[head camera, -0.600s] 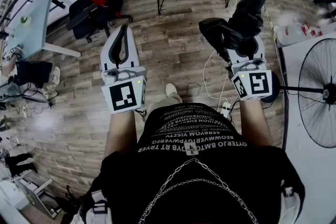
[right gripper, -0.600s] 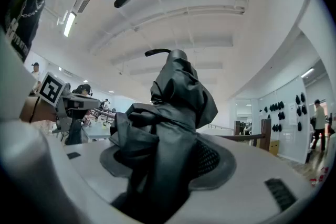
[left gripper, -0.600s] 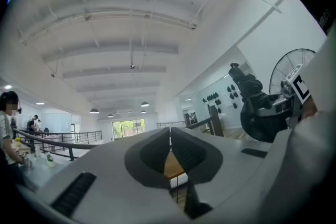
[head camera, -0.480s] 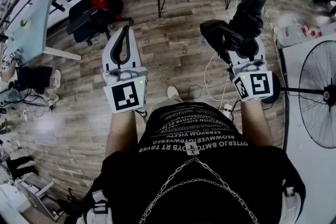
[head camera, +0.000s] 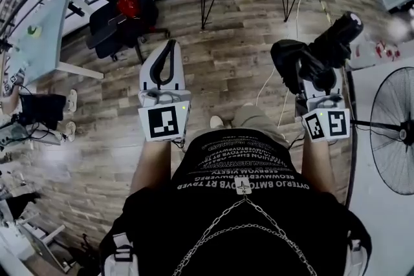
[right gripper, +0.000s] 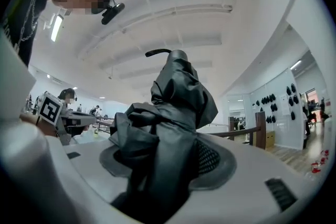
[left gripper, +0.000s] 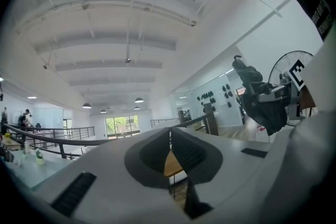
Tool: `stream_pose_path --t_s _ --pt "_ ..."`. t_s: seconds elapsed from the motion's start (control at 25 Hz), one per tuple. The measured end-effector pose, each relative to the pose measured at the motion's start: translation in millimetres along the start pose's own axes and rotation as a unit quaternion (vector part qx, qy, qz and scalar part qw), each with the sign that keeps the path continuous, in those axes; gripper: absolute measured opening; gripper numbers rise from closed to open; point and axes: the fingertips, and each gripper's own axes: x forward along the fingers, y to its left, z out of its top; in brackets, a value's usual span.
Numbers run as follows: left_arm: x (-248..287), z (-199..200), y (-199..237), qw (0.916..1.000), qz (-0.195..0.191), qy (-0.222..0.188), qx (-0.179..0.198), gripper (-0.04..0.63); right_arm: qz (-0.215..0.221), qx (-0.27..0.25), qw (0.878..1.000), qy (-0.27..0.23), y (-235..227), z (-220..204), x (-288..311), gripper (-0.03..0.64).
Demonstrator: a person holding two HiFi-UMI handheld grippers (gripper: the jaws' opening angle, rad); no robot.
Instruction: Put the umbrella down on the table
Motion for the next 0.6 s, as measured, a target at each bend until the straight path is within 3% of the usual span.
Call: stream_pose_path --t_s 0.24,0.6 --pt "30 0 18 0.9996 0.015 0.01 -0.02 0.032 0.0 0.006 1.0 0.003 -20 4 30 0.272" --pt "81 -4 29 0.9988 0.038 0.017 -0.028 0.032 0.034 0.014 0.999 0.01 -43 -10 94 0.272"
